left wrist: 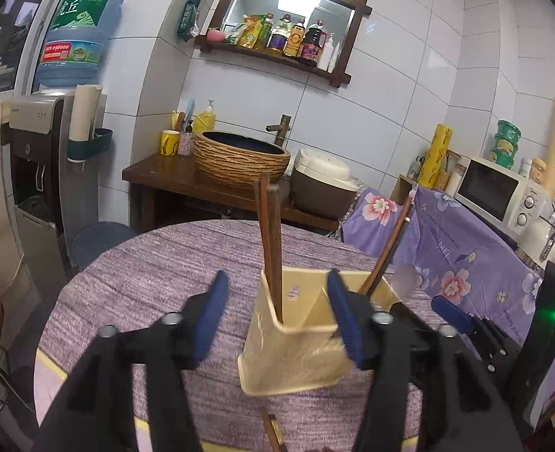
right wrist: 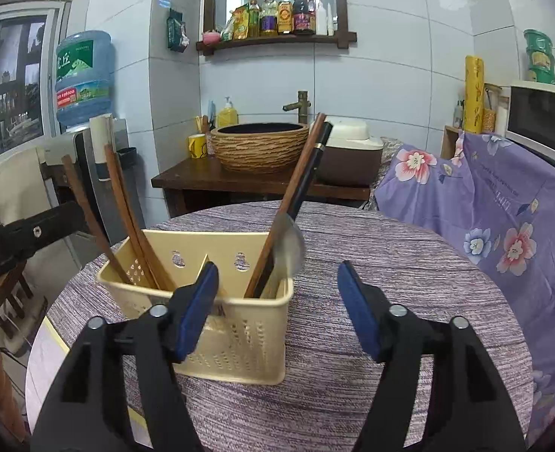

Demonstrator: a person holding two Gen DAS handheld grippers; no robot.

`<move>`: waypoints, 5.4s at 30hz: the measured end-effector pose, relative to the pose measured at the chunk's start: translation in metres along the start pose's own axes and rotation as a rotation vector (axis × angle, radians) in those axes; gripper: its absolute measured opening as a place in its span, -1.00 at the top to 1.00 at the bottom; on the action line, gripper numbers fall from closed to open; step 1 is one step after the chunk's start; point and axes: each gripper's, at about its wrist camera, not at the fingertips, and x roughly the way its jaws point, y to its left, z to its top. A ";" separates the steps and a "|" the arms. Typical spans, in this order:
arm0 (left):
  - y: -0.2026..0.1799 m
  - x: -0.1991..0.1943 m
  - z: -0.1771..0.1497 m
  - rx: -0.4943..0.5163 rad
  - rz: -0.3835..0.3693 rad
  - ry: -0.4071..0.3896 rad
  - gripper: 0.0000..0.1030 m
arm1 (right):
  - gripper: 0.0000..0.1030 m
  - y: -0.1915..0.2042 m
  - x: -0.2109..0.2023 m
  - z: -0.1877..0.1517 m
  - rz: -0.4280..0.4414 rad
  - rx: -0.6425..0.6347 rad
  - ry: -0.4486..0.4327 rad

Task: Organize utensils
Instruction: 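Open both grippers to drop the spoon and chopstick into the basket, then move the right gripper down and close it on the wooden-handled spoon, then close the left gripper on a brown chopstick while the right gripper lifts the wooden-handled spoon, then carry both held utensils above the cream basket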

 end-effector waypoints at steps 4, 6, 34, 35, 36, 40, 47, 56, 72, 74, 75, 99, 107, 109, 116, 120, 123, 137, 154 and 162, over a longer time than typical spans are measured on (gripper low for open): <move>0.001 -0.008 -0.035 0.049 0.031 0.121 -0.29 | -0.48 -0.002 -0.020 -0.024 0.016 -0.024 0.079; 0.003 -0.008 -0.055 0.070 0.035 0.211 -0.32 | -0.48 -0.001 -0.027 -0.039 0.001 -0.054 0.124; -0.026 -0.012 -0.179 0.234 0.108 0.472 -0.25 | -0.51 -0.019 -0.072 -0.151 -0.056 -0.016 0.336; -0.025 -0.013 -0.179 0.239 0.112 0.471 -0.25 | -0.51 -0.019 -0.072 -0.151 -0.057 -0.018 0.337; -0.023 -0.014 -0.180 0.243 0.117 0.471 -0.25 | -0.51 -0.019 -0.072 -0.151 -0.058 -0.020 0.339; -0.010 -0.020 -0.178 0.226 0.129 0.475 -0.26 | -0.51 -0.021 -0.071 -0.151 -0.060 -0.019 0.353; 0.014 -0.033 -0.167 0.168 0.176 0.455 -0.24 | -0.51 -0.007 -0.060 -0.150 -0.003 -0.059 0.391; 0.022 -0.035 -0.166 0.128 0.162 0.455 -0.23 | -0.32 0.023 -0.031 -0.157 0.002 -0.178 0.497; 0.027 -0.033 -0.167 0.107 0.150 0.463 -0.24 | 0.73 0.009 -0.045 -0.163 0.096 -0.207 0.502; 0.028 -0.034 -0.166 0.103 0.150 0.463 -0.24 | 0.74 0.001 -0.044 -0.162 0.082 -0.213 0.505; 0.028 -0.034 -0.166 0.103 0.151 0.462 -0.24 | 0.74 -0.003 -0.043 -0.162 0.078 -0.217 0.505; 0.029 -0.016 -0.159 0.067 0.166 0.462 -0.25 | 0.68 -0.012 0.012 -0.137 0.061 -0.083 0.550; 0.026 0.018 -0.141 0.099 0.192 0.474 -0.07 | 0.68 -0.012 0.011 -0.138 0.064 -0.078 0.542; 0.029 0.032 -0.135 0.081 0.187 0.498 0.02 | 0.68 -0.012 0.011 -0.138 0.063 -0.078 0.540; 0.027 0.065 -0.123 0.106 0.240 0.517 0.43 | 0.68 -0.011 0.009 -0.139 0.054 -0.071 0.530; 0.019 0.074 -0.122 0.139 0.252 0.525 0.76 | 0.68 -0.011 0.010 -0.139 0.053 -0.069 0.531; 0.016 0.077 -0.121 0.142 0.251 0.526 0.79 | 0.68 -0.011 0.010 -0.139 0.049 -0.071 0.529; 0.007 0.075 -0.123 0.137 0.232 0.518 0.82 | 0.68 -0.013 0.010 -0.138 0.057 -0.051 0.521; -0.006 -0.022 -0.055 0.097 0.053 0.269 0.84 | 0.68 -0.050 -0.065 -0.087 0.148 0.059 0.326; -0.012 -0.073 -0.019 0.121 0.012 0.124 0.84 | 0.68 -0.065 -0.102 -0.063 0.154 0.066 0.237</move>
